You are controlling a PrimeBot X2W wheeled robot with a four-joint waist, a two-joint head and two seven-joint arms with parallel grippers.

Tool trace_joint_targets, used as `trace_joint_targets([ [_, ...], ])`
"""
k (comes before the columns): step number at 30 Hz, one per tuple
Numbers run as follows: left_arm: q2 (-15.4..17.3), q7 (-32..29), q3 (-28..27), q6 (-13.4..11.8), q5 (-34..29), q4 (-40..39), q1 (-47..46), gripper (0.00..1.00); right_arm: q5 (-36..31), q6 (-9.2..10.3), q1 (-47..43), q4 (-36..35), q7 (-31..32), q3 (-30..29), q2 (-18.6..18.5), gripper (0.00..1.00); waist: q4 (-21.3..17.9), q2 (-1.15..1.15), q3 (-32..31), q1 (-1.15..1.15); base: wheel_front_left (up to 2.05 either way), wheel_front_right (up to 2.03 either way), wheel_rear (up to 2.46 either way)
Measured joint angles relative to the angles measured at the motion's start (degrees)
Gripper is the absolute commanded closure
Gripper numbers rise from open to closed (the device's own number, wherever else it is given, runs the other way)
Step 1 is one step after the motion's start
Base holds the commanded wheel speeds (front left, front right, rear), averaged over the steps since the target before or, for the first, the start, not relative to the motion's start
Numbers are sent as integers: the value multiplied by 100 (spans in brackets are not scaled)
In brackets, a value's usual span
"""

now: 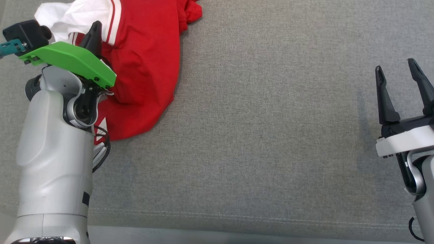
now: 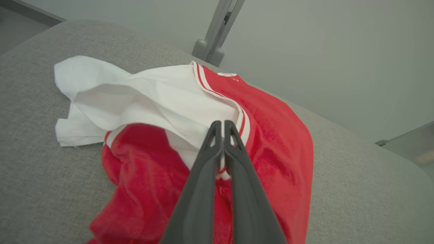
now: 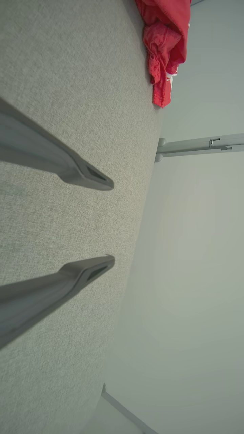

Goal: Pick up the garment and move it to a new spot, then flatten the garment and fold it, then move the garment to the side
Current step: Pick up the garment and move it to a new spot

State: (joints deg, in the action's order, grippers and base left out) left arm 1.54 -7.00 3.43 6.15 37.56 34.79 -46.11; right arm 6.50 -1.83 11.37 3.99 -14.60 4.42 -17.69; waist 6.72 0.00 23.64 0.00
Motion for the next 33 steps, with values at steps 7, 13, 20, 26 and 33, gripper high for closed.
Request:
trace_joint_targets([
  [7, -25, 8, 213, 42, 75, 157, 12, 100, 1, 41, -23, 56, 0, -52, 69, 0, 57, 0, -179, 0, 0, 0, 0],
  [13, -32, 177, 202, 90, 167, 220, 281, 100, 2, 42, -150, 131, 0, -98, 110, 0, 146, 0, -357, 0, 0, 0, 0],
  [20, -33, 381, 177, 92, 406, 234, 809, 100, 9, 51, -375, 207, 0, -221, 112, 0, 305, 0, -605, 0, 0, 0, 0],
  [26, -11, 665, 2, 97, 494, 130, 1213, 100, 10, 48, -595, 280, 0, -221, 162, 0, 462, 0, -890, 0, 0, 0, 0],
  [33, 682, 1061, -369, 97, 413, -268, 1738, 100, 43, 43, -950, 321, 0, -289, 241, 0, 717, 0, -1299, 0, 0, 0, 0],
])
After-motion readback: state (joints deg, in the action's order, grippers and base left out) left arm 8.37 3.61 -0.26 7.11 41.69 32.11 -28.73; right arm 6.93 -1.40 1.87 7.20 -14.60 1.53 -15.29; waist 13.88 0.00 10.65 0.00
